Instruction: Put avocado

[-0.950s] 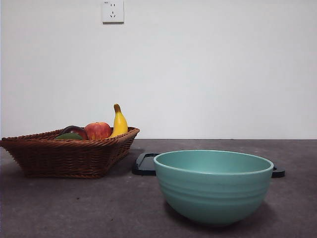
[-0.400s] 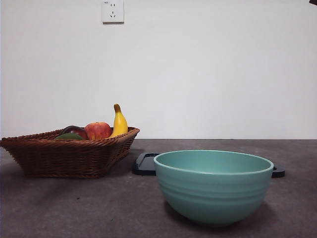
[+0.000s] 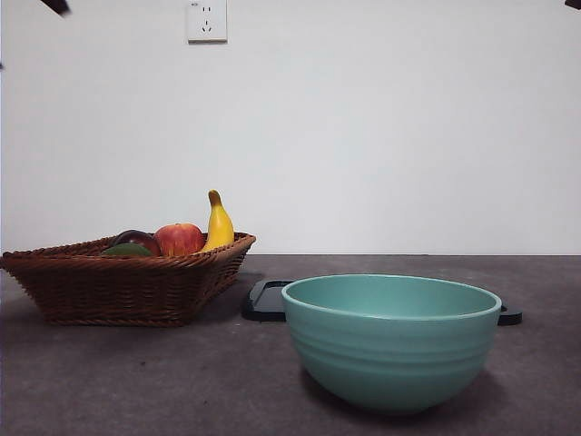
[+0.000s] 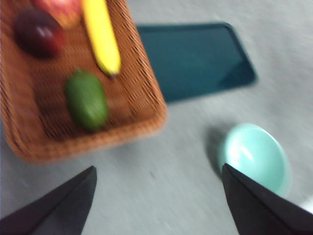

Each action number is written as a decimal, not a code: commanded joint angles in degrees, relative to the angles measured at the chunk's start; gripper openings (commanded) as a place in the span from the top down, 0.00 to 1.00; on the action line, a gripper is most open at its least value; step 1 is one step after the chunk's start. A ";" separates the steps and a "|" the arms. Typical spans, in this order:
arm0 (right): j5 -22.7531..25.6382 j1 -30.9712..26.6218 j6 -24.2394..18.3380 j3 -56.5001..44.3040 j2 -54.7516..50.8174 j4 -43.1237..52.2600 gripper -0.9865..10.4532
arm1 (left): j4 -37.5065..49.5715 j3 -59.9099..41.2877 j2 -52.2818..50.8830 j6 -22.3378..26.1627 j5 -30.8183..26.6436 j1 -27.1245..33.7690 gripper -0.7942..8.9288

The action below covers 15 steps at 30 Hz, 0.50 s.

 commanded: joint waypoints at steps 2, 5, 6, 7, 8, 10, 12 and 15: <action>0.20 0.39 -0.22 0.98 0.37 0.57 0.57 | 2.51 4.37 6.95 -0.15 -4.98 -2.05 0.50; 0.20 0.39 -0.22 0.98 0.37 0.57 0.57 | 2.69 7.58 13.03 -0.02 -10.14 -3.65 0.50; 0.20 0.39 -0.22 0.98 0.37 0.57 0.57 | 2.78 8.61 15.17 0.15 -11.74 -4.13 0.50; 0.20 0.39 -0.22 0.98 0.37 0.57 0.57 | 2.82 9.42 16.85 0.13 -12.76 -4.44 0.50; 0.20 0.39 -0.22 0.98 0.37 0.57 0.57 | 2.84 10.43 18.99 0.13 -13.62 -4.79 0.50; 0.22 0.39 -0.22 0.98 0.37 0.57 0.57 | 3.45 11.69 22.49 0.24 -14.27 -5.25 0.50; 0.22 0.39 -0.22 0.98 0.37 0.57 0.57 | 5.03 12.31 25.94 0.35 -14.91 -5.62 0.50; 0.22 0.39 -0.20 0.98 0.37 0.55 0.57 | 7.28 12.35 30.27 0.35 -16.63 -6.08 0.50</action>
